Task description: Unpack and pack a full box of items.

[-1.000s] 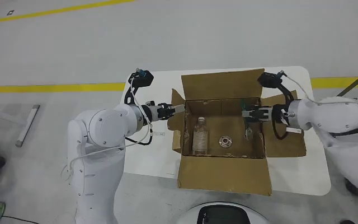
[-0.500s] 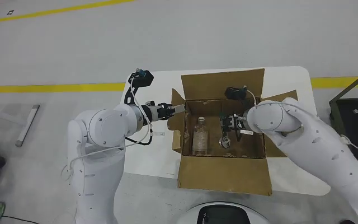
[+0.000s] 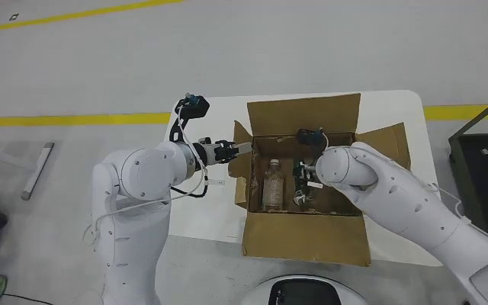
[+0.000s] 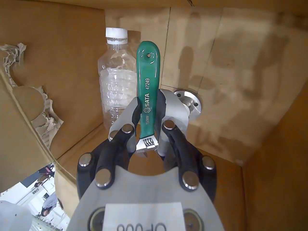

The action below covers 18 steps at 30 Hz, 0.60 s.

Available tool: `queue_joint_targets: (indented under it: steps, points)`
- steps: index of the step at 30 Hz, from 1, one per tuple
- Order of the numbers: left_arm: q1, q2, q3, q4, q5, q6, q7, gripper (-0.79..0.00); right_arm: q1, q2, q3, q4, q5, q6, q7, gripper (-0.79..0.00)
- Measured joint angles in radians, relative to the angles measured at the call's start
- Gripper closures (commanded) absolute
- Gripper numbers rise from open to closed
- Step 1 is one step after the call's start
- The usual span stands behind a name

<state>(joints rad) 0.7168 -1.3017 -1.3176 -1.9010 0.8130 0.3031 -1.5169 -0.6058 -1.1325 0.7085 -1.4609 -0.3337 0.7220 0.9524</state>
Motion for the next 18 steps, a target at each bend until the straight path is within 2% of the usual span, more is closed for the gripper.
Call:
queue_joint_targets:
  steps: [1, 3, 4, 9, 14, 16, 18]
  points:
    - [0.000, 0.000, 0.000, 0.000, 0.000, 0.000, 0.000, -0.785, 0.002, -0.003, -0.003, 0.005, 0.000, -0.002, -0.001, -0.188]
    - [0.000, 0.000, 0.000, 0.000, 0.000, 0.000, 0.000, -0.785, 0.009, -0.008, -0.009, 0.016, -0.001, -0.006, -0.001, -0.262]
    - [0.000, 0.000, 0.000, 0.000, 0.000, 0.000, 0.000, -0.785, 0.011, -0.010, -0.011, 0.020, -0.001, -0.008, -0.001, -0.268]
    - [0.000, 0.000, 0.000, 0.000, 0.000, 0.000, 0.000, -0.785, 0.027, -0.020, -0.023, 0.041, -0.002, -0.035, 0.023, -0.240]
    - [0.000, 0.000, 0.000, 0.000, 0.000, 0.000, 0.000, -0.785, 0.033, -0.027, -0.022, 0.053, 0.007, -0.061, 0.036, -0.166]
    - [0.000, 0.000, 0.000, 0.000, 0.000, 0.000, 0.000, -0.785, 0.034, -0.026, -0.002, 0.043, 0.030, -0.079, 0.046, -0.114]
    - [0.000, 0.000, 0.000, 0.000, 0.000, 0.000, 0.000, -0.785, 0.031, -0.020, 0.030, 0.020, 0.053, -0.100, 0.059, -0.095]
